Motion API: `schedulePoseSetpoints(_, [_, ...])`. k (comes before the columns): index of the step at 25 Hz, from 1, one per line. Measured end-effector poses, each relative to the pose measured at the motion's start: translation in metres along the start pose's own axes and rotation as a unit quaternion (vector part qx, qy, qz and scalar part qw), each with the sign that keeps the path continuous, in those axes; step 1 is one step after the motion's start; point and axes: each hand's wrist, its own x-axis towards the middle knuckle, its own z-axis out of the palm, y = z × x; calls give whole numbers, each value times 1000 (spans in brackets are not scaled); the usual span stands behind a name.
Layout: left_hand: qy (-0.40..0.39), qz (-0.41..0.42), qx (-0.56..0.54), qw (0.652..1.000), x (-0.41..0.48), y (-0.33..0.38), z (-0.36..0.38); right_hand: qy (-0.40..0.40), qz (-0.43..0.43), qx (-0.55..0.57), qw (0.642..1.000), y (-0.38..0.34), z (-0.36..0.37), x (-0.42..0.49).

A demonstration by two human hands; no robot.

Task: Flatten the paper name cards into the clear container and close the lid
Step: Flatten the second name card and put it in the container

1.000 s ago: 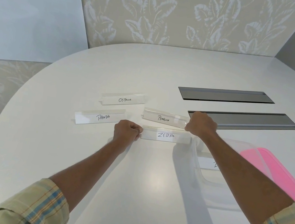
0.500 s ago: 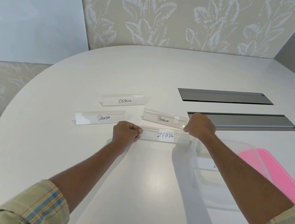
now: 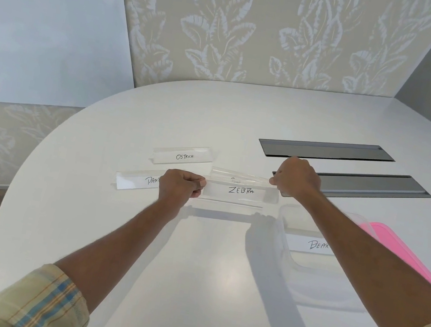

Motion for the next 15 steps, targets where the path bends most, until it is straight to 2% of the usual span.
schedulePoseSetpoints(8, [-18, 46, -38, 998, -20, 37, -2, 55, -11, 0, 998, 12, -51, -19])
schedulePoseSetpoints(15, [-54, 68, -37, 996, -49, 65, 29, 86, 4, 28, 996, 59, -92, -45])
